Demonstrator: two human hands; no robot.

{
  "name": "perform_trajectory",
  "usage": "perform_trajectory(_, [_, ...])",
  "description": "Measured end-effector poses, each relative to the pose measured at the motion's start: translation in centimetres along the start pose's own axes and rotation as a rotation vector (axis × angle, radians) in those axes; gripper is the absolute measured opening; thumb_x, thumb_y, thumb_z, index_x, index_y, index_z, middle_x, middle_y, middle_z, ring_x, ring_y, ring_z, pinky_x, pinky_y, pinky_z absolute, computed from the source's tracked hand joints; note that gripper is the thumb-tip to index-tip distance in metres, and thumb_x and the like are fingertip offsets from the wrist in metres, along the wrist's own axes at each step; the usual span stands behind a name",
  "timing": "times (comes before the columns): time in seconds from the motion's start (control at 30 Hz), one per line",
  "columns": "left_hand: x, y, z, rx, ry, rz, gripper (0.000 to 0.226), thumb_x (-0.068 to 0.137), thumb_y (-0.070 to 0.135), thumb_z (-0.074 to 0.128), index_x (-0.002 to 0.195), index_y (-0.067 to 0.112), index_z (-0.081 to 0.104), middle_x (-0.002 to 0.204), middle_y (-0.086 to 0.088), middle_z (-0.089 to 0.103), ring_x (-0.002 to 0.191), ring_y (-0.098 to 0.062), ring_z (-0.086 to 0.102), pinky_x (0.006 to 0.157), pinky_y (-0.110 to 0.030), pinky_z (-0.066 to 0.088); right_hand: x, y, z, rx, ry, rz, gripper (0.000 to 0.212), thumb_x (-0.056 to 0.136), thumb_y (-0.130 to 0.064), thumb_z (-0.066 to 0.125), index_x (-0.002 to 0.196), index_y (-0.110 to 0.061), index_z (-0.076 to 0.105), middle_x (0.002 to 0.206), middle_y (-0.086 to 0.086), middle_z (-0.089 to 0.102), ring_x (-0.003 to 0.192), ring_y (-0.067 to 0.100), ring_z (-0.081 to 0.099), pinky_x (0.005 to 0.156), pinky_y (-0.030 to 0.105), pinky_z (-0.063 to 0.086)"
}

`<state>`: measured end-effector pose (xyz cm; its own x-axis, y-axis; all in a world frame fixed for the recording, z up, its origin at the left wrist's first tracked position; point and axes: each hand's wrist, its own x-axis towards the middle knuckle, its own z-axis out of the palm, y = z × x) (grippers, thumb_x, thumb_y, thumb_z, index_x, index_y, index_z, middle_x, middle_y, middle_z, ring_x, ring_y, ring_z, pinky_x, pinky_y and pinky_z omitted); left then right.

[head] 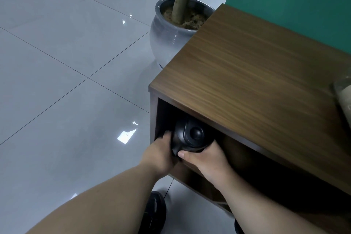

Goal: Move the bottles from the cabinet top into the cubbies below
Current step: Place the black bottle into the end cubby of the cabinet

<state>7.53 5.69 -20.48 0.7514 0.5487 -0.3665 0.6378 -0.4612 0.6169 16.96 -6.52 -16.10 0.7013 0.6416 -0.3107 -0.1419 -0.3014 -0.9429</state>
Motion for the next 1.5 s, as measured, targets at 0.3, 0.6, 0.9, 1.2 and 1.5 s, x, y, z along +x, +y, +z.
perform_trajectory(0.3, [-0.3,-0.3,0.2,-0.046,0.032,0.048,0.036,0.091,0.034,0.064,0.121,0.021,0.048,0.119,-0.009,0.069,0.105,-0.035,0.069,0.084,-0.042,0.058,-0.9,1.4,1.8,-0.003,0.178,0.023,0.067,0.047,-0.025,0.089,0.111,-0.021,0.067,0.111,0.0,0.078,0.106,0.014,0.072,0.1,0.043,0.054])
perform_trajectory(0.6, [-0.4,-0.2,0.0,-0.066,0.019,0.047,0.027,0.093,0.028,0.059,0.117,0.023,0.046,0.116,-0.007,0.068,0.1,-0.032,0.069,0.083,-0.043,0.058,-1.5,1.4,2.8,-0.064,0.316,0.052,0.075,0.042,-0.039,0.088,0.111,-0.025,0.063,0.11,-0.006,0.075,0.102,0.004,0.071,0.097,0.034,0.055])
perform_trajectory(0.9, [-1.3,0.1,-0.9,-0.105,-0.069,-0.015,0.06,0.075,0.023,0.074,0.127,0.018,0.046,0.125,-0.009,0.06,0.108,-0.031,0.066,0.091,-0.047,0.06,-3.3,1.2,1.7,-0.253,0.227,0.317,0.094,0.07,0.002,0.077,0.148,-0.015,0.028,0.141,0.004,0.053,0.121,0.016,0.056,0.1,0.028,0.044])
perform_trajectory(1.2, [-6.4,2.5,-4.1,-0.149,-0.203,-0.126,0.027,0.079,0.023,0.074,0.103,0.015,0.067,0.081,0.001,0.066,0.07,-0.017,0.06,0.066,-0.033,0.054,-9.7,-2.1,-1.4,-0.38,0.05,0.34,0.076,0.082,0.006,0.055,0.15,-0.024,0.035,0.145,0.001,0.048,0.116,0.014,0.054,0.097,0.024,0.047])
perform_trajectory(1.5, [-14.9,8.9,-5.8,-0.455,0.055,-0.025,0.013,0.085,0.038,0.073,0.094,0.029,0.069,0.094,0.005,0.076,0.086,-0.018,0.068,0.08,-0.037,0.054,-18.1,-11.4,-6.2,-0.404,0.41,-0.173,0.037,0.083,-0.009,0.07,0.098,-0.042,0.063,0.104,-0.014,0.07,0.101,0.003,0.065,0.096,0.034,0.052])
